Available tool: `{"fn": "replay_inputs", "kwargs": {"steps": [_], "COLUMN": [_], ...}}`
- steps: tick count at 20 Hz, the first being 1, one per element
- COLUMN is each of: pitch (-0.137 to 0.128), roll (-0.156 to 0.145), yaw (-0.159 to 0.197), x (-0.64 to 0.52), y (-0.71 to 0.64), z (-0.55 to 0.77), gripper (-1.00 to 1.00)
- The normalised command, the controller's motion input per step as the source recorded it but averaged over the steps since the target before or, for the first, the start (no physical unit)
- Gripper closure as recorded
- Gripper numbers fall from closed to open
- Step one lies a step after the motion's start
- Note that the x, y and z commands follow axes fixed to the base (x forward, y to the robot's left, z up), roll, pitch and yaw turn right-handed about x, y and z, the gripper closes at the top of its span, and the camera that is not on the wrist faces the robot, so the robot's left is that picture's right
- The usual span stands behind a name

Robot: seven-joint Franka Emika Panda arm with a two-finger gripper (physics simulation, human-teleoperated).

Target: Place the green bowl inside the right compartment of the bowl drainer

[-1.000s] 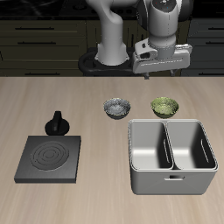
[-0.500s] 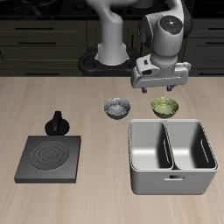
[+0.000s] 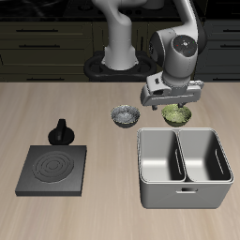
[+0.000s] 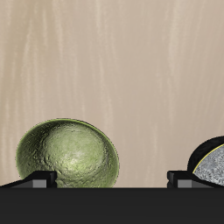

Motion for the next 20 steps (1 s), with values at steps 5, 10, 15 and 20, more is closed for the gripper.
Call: {"fn": "replay_inputs", "kwargs": {"steps": [5, 10, 15, 20], "pitch": [0.068, 0.015, -0.012, 0.033], "roll": [0.007, -0.009, 0.021, 0.070], "yaw": [-0.004, 0.024, 0.024, -0.030], "x": [-0.03, -0.06, -0.19, -0.17], "y": [-0.04, -0.04, 0.08, 0.10], "z": [-0.35, -0.36, -0.34, -0.28], "gripper": [-1.00, -1.00, -1.00, 1.00]}}
